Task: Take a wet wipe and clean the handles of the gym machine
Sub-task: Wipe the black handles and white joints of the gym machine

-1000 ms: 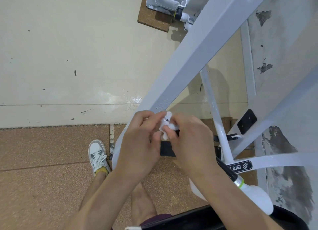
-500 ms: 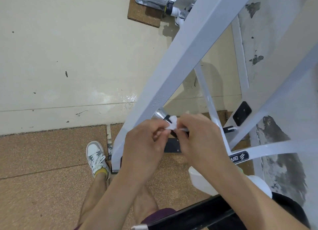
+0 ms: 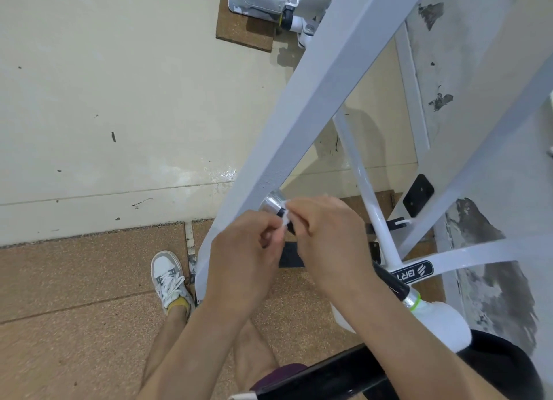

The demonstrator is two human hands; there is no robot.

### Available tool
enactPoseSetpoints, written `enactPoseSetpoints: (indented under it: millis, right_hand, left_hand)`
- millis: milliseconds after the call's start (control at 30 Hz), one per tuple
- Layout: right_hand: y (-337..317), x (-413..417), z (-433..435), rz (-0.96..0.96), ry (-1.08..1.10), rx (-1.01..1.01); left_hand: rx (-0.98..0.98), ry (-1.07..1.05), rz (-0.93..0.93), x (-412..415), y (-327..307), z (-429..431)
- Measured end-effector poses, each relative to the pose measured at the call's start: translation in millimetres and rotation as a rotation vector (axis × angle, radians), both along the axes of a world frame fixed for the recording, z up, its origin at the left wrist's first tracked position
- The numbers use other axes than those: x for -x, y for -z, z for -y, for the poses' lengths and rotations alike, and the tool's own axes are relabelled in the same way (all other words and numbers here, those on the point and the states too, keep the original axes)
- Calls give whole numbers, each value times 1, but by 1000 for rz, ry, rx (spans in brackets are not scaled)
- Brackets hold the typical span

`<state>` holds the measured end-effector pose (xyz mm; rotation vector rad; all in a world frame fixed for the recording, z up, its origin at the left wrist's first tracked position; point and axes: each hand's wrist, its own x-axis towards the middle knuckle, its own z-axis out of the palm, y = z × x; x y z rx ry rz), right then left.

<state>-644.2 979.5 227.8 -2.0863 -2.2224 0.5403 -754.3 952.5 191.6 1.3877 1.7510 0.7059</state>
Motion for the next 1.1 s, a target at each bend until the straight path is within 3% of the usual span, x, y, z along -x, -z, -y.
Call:
enactPoseSetpoints:
  millis: [100, 200, 333, 533, 667, 867, 1000, 1100]
  right_hand:
    - [3, 4, -3, -86, -55, -38]
    - [-5, -6, 11, 35, -147, -20]
    - [-5, -6, 5, 115, -117, -102]
    - [-5, 7, -11, 58, -82, 20]
    - [-21, -17, 2, 139, -99, 130]
    - [-1, 3, -15, -97, -96, 25]
    - [-24, -34, 4, 11, -112, 145]
    - [-21, -27, -1, -24, -82, 90]
  left_hand:
    - [23, -68, 18, 3, 3, -6]
    - [41, -7, 31, 2, 1, 0]
    - [160, -116, 227, 0, -1, 4]
    - [197, -206, 349, 0, 7, 3]
    - [164, -125, 284, 4, -5, 4]
    - [40, -12, 114, 5, -5, -2]
    - [15, 160, -16, 8, -7, -8]
    - [-25, 188, -54, 8, -7, -8]
